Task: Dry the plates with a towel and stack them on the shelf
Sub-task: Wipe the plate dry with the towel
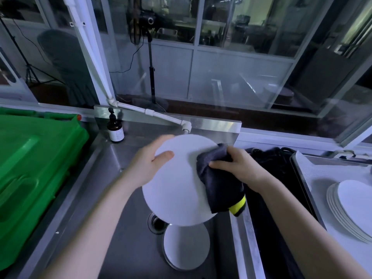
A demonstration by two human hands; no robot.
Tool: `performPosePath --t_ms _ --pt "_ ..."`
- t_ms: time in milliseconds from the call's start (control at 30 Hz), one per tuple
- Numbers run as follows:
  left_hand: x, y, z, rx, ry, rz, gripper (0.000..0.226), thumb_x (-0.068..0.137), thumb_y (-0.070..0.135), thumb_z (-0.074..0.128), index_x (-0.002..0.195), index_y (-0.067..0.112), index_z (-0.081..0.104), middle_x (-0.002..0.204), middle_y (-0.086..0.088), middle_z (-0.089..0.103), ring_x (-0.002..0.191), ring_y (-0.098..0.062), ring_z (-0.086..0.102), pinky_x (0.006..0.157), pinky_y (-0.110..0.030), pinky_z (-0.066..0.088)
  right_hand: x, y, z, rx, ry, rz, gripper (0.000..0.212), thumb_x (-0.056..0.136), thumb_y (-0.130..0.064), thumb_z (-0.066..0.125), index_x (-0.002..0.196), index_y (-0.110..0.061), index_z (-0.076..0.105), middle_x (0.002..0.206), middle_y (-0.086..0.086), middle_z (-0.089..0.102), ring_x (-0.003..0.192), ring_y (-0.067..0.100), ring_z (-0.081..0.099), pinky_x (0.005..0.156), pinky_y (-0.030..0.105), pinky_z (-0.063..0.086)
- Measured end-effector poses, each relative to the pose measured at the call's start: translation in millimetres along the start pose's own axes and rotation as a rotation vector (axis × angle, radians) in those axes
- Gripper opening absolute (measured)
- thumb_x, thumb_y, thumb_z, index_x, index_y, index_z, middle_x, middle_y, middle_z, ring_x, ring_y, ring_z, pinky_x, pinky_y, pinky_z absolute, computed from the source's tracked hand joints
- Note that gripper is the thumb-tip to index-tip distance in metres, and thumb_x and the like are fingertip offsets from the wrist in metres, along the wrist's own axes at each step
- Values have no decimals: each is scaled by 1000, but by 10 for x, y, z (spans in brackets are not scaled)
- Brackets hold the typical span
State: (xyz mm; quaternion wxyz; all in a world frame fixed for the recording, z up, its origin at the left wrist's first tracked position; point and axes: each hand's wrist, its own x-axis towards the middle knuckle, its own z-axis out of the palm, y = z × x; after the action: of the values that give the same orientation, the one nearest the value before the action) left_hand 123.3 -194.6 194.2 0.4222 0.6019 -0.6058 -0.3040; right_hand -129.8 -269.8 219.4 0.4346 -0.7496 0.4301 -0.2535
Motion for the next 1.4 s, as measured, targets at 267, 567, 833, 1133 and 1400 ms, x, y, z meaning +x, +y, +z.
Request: performPosePath --t_ms 267,567,833,1133,1400 --pt "-9 -43 14 -64 62 -71 40 90 26 73 123 44 60 113 27 66 97 11 57 81 -4 40 2 5 218 -81 -47 -77 10 83 -12 76 90 -8 70 90 2 74 87 12 67 82 32 51" --pt "-409 -280 449 -435 456 -213 23 103 29 54 118 45 60 111 22 71 101 5 64 81 -23 47 -235 394 478 592 231 284 7 84 -11 74 91 -10 74 96 12 76 97 30 71 86 42 56" --pt "-59 -14 34 11 -2 2 25 99 23 63 107 46 57 96 42 64 95 19 56 80 2 36 8 -101 76 -163 -44 -52 13 81 -15 77 87 -10 67 84 -4 71 82 3 62 76 16 48" --pt "-324 -177 299 175 576 -220 54 94 43 63 143 29 47 100 -1 61 89 -22 67 82 -41 53 -254 -43 575 -497 348 -41 18 86 -33 69 91 -18 60 75 -2 67 75 28 61 61 36 44" --pt "-182 -43 523 -1037 459 -725 41 94 24 67 132 26 49 111 -13 61 88 -27 66 66 -35 53 -631 161 1128 -755 497 -539 24 85 -3 64 107 -7 72 106 3 72 95 24 69 75 33 57"
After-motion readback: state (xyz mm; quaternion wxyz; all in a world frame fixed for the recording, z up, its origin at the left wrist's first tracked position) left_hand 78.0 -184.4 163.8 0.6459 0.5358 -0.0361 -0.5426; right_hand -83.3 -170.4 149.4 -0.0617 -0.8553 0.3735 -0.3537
